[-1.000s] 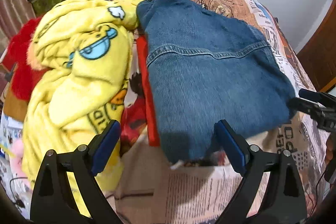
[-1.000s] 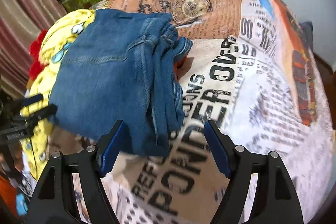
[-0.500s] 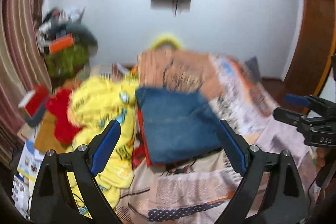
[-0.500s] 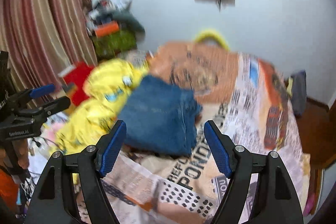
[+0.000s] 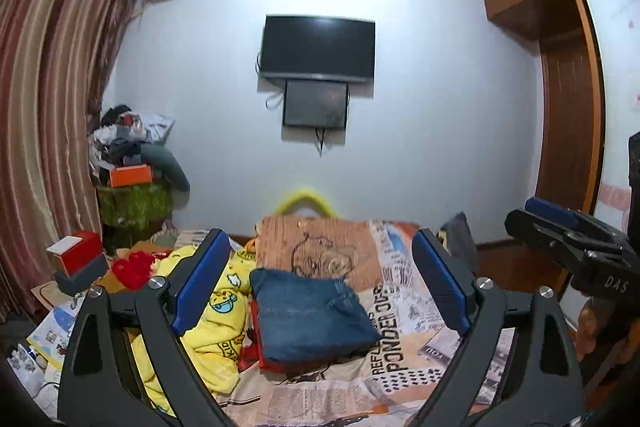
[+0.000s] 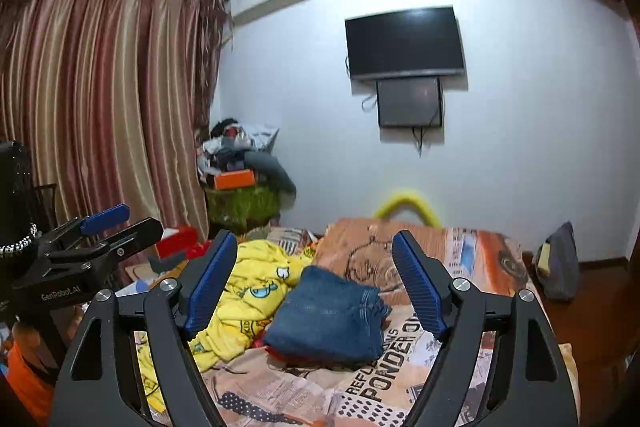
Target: Fold large clothes
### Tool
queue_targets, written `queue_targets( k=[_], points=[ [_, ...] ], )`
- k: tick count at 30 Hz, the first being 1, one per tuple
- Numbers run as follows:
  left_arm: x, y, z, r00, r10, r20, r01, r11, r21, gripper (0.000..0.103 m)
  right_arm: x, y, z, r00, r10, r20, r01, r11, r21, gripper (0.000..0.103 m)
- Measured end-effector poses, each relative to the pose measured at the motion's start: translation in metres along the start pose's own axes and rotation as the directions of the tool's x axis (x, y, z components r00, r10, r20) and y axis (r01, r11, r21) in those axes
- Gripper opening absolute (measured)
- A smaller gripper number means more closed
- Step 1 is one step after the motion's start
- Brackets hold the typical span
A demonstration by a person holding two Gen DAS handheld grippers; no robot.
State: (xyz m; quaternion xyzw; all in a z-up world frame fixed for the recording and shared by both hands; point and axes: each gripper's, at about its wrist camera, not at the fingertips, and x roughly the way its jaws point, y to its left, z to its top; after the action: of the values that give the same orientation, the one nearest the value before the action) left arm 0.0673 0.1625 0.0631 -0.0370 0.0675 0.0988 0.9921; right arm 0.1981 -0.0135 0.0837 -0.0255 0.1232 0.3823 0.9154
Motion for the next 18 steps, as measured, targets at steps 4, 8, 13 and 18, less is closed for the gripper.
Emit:
queue_targets(
  k=[4, 8, 13, 18],
  points=[
    [-0.018, -0.009, -0.006, 0.999, 0.03, 0.035, -0.03, 0.999, 0.022, 0.101, 0.001, 0.001, -0.005, 1.0, 0.004, 0.003, -0.005, 1.0, 0.004, 0.087],
    [-0.023, -0.017, -0.012, 0.998, 0.051, 0.046, -0.053, 0.998, 0.046, 0.103, 0.001, 0.003, -0.007, 0.999, -0.032, 0.007, 0.032, 0.999, 0.001, 0.102],
    [-0.018, -0.02, -0.017, 0.997, 0.062, 0.036, -0.064, 0.996, 0.059, 0.103, -0.004, 0.005, -0.009, 0.998, -0.069, 0.013, 0.069, 0.998, -0.014, 0.103],
    [-0.017, -0.021, -0.023, 0.998, 0.053, 0.023, -0.054, 0.997, 0.055, 0.103, -0.007, 0.005, -0.012, 0.996, -0.087, 0.012, 0.087, 0.996, -0.03, 0.103]
  ],
)
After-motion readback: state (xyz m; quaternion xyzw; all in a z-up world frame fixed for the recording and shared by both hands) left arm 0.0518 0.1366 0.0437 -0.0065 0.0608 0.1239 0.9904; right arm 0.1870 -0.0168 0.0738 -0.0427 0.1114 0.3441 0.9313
